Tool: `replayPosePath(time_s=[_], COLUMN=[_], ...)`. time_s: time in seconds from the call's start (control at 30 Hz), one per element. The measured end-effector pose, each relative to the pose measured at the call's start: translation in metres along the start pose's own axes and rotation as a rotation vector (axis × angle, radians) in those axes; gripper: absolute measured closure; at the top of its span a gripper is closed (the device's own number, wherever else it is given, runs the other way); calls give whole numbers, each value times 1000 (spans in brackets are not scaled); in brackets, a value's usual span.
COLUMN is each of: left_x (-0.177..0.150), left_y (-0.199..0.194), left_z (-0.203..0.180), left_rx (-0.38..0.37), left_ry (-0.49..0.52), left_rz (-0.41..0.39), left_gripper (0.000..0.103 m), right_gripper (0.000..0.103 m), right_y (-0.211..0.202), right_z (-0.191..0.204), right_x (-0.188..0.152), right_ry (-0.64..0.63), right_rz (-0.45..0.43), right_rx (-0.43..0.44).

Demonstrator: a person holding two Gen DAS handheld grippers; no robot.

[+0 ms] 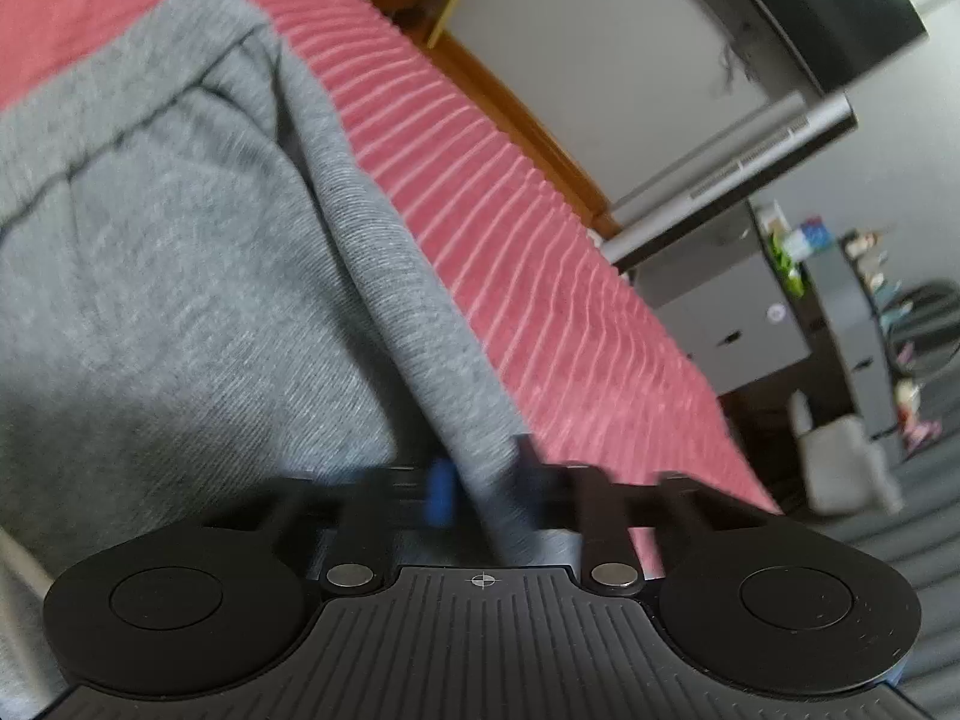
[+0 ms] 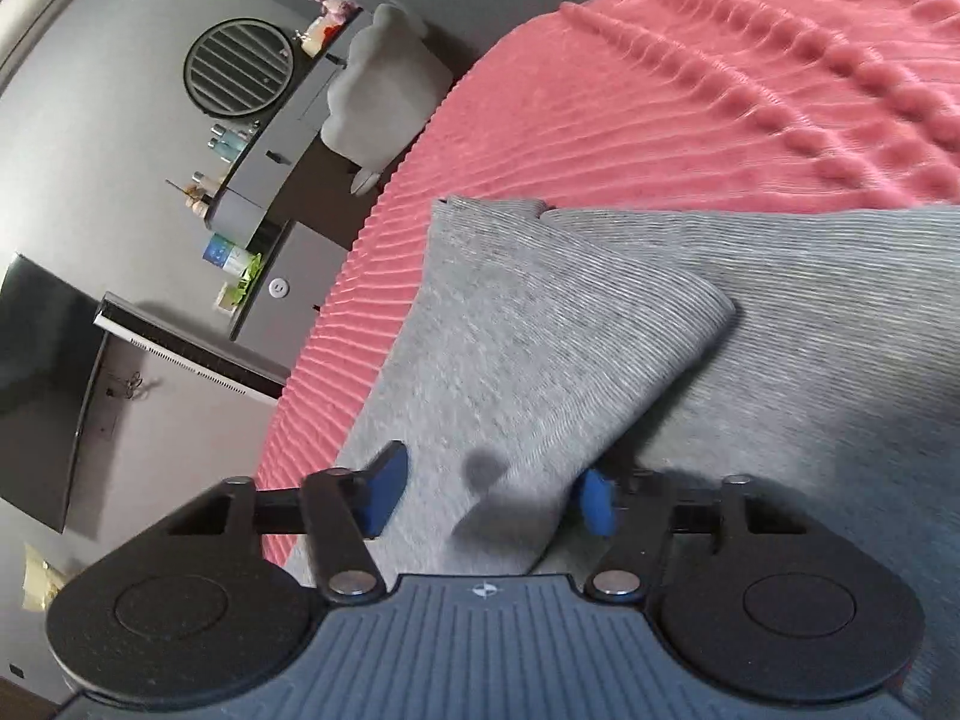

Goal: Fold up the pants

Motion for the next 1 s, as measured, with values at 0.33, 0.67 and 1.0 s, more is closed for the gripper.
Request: replayPosePath(time_s=[0.33,0.67,1.0], left_x=[-31,-160,-149], left_y=[-141,-221,-205], left_z=[-34,77,106], left_rx=[-161,-40,47], left_ry=[190,78,-99], left_rz=[-139,60,-37], left_gripper=[95,94,73], right_gripper=[98,98,75], right_y=[-64,-157,-134], right_z=[39,-31,-84], right_x=[27,31,0], right_ry=[-114,-164,14], right_rz=[-60,-82,24], right_rx=[60,-51,-108])
Point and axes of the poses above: each gripper's, at about its wrist camera, not at the fingertips, and y roughly the way its jaws point, z to its left, x to its top, the point moved 2 cm from there along y, roughly the way its jaws point, and after that the axes turned 1 degree about -y, right-handed, at the moved point
